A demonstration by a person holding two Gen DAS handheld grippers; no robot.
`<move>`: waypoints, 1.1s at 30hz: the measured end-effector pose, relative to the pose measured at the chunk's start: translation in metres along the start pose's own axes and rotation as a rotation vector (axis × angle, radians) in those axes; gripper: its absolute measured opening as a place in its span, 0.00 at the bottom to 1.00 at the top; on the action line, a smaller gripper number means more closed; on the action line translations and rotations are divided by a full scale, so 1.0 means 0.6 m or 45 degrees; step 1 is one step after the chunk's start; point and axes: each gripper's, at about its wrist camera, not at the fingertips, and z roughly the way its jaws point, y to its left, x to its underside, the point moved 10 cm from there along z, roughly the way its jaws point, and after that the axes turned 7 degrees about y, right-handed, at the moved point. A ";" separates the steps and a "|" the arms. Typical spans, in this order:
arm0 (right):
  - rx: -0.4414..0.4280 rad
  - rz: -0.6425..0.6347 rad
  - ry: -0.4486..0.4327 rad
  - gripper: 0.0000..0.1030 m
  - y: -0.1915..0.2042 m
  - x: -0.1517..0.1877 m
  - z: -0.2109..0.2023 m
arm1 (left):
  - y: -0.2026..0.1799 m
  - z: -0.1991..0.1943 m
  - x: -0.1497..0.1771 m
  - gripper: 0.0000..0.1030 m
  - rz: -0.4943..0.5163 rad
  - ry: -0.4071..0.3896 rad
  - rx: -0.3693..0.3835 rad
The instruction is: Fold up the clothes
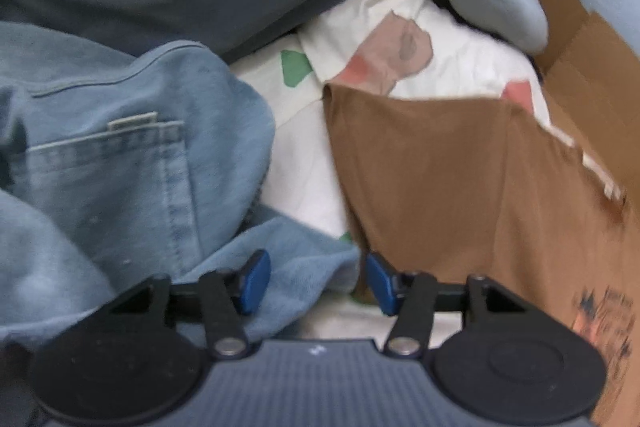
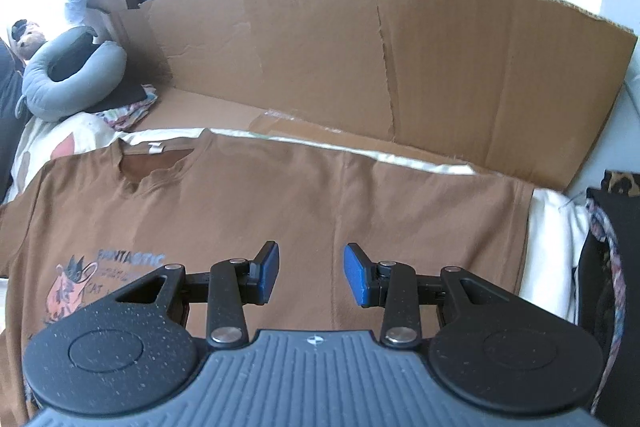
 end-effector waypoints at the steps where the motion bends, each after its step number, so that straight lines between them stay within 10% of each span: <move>1: -0.004 0.004 0.003 0.42 0.002 0.004 0.000 | 0.001 -0.001 0.005 0.49 0.032 0.008 -0.030; 8: -0.018 0.032 0.007 0.42 0.017 0.028 -0.012 | 0.037 -0.005 0.012 0.14 0.035 0.049 -0.265; 15: -0.023 -0.014 0.022 0.42 0.018 0.072 -0.034 | 0.006 -0.063 0.012 0.37 0.060 -0.019 -0.272; 23: -0.039 -0.037 0.082 0.42 0.023 0.131 -0.042 | -0.087 -0.122 -0.004 0.38 0.152 -0.181 -0.131; 33: -0.037 -0.063 0.116 0.42 0.029 0.166 -0.050 | -0.167 -0.022 -0.002 0.38 0.148 -0.146 -0.014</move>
